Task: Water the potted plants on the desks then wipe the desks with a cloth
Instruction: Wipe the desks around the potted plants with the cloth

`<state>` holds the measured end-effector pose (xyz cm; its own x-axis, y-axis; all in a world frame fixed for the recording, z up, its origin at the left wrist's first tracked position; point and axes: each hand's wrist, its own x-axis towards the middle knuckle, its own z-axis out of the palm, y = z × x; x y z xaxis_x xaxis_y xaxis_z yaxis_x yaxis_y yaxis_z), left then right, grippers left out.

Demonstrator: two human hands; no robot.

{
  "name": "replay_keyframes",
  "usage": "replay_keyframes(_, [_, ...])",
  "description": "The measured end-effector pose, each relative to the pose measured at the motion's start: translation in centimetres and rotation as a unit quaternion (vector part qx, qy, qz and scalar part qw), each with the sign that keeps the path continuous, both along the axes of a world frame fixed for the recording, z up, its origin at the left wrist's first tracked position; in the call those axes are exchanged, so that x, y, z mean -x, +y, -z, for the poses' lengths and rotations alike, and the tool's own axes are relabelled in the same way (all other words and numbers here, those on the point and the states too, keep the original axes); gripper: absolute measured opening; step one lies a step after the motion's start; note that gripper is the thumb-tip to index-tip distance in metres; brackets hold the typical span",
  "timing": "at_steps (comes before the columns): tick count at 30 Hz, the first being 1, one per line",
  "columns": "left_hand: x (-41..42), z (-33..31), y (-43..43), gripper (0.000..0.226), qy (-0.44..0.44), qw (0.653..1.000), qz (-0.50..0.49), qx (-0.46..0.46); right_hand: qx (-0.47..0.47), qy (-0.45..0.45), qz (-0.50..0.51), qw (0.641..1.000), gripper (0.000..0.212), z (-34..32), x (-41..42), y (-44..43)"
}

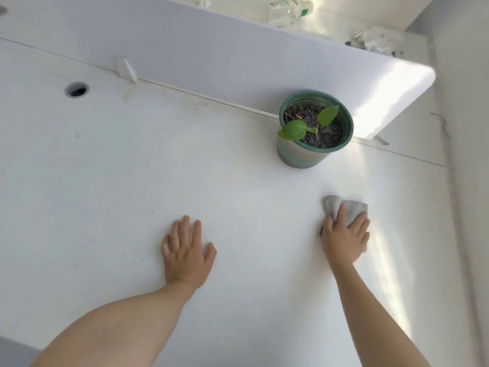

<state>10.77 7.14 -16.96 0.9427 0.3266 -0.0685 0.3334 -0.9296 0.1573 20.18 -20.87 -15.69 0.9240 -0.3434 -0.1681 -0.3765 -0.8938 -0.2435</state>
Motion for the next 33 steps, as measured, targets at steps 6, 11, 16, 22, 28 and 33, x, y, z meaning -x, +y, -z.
replay_keyframes(6, [0.4,-1.0,-0.1,0.060,0.045,0.998,0.004,0.051,-0.035,0.011,-0.141,0.989,0.041,-1.4,6.6,9.0])
replay_keyframes(11, [0.9,-1.0,-0.4,0.069,0.017,0.998,0.003,0.067,-0.155,-0.047,-0.158,0.974,0.027,-3.8,8.6,9.9])
replay_keyframes(16, [0.7,-1.2,-0.2,0.055,0.033,0.998,0.011,0.053,-0.287,-0.028,0.000,0.957,0.019,-6.8,11.0,8.2])
replay_keyframes(22, [0.9,-1.7,-0.1,0.054,0.015,0.995,0.021,0.098,-0.302,-0.084,0.047,0.948,0.017,-8.2,16.0,5.2])
replay_keyframes(28, [5.3,-5.2,-1.4,0.052,-0.089,0.965,-0.014,0.247,-0.320,-0.100,0.034,0.941,0.018,-7.4,19.8,2.7])
replay_keyframes(33, [14.4,-8.5,-3.8,0.031,-0.152,0.905,-0.087,0.387,-0.300,-0.121,-0.083,0.942,0.021,-7.4,21.8,1.7])
